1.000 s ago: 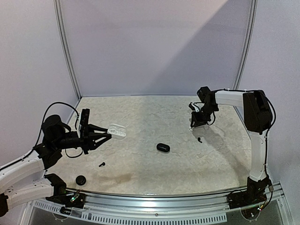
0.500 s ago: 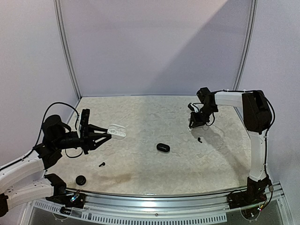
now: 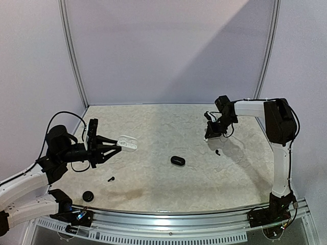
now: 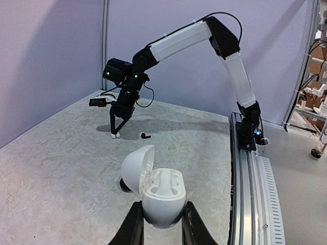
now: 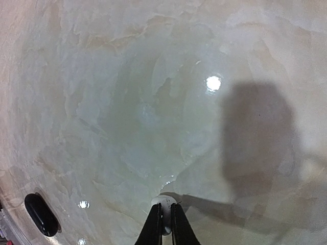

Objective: Insert the wireless bluetooth earbuds into the charging case
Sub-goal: Pick up the right earbud from the center of the board, then insert the right earbud into the right side groove of the charging case.

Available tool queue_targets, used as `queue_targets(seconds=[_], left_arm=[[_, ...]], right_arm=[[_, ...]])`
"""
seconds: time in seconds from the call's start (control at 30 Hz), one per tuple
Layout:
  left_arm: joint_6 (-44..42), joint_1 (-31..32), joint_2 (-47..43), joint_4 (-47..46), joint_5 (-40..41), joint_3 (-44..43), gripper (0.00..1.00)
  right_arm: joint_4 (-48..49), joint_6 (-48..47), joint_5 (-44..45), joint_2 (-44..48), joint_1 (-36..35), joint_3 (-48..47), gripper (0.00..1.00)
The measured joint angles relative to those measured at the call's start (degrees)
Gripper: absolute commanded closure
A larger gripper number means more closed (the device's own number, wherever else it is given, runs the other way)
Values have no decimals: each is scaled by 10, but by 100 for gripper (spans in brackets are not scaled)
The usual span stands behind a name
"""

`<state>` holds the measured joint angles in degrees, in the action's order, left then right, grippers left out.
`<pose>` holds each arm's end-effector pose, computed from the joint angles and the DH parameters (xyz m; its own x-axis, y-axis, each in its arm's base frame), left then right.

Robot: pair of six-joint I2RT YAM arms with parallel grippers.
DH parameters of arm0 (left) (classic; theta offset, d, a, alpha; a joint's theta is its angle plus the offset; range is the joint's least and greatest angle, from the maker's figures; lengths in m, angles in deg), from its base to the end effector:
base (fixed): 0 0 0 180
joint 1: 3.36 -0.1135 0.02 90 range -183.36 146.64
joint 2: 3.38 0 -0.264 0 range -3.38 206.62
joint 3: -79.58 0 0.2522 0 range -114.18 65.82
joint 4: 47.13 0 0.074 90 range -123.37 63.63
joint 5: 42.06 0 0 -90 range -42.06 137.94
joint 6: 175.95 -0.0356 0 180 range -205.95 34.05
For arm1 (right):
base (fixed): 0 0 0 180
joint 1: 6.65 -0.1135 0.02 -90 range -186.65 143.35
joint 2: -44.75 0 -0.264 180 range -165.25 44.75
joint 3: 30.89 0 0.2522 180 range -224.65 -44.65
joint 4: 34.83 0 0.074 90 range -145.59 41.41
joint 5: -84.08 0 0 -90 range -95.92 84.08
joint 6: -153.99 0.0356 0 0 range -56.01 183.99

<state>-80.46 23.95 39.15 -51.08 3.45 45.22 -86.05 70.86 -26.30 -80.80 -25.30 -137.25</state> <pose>0.1434 -0.1021 0.2488 -0.1558 0.0036 -0.9878 0.9377 0.3150 -0.1467 0.4202 0.1549 0.1442 -0.9353 -0.1973 -0.2936 -0.3007 0.8808 0.3658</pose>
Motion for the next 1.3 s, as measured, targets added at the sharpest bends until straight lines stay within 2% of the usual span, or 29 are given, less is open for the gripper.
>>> queue_targets(seconds=[0.37,0.57,0.7,0.97,1.17,1.3], left_arm=[[3,0,-1,-4,0,0,100],[13,-1,-1,-30,-20,0,100],[12,-1,-1,-45,-45,-6,100],[-7,-1,5,-82,-103,-51,100],[-36,2,11,-90,-145,-76,100],[-43,7,10,-90,-155,-82,100]], right_arm=[[7,-6,-4,18,-5,21,100],[-12,-35,12,84,-48,28,100],[-9,-75,18,179,-124,15,100],[56,-163,18,339,-327,-25,100],[94,-215,49,360,-462,-60,100],[98,-245,67,345,-514,-96,100]])
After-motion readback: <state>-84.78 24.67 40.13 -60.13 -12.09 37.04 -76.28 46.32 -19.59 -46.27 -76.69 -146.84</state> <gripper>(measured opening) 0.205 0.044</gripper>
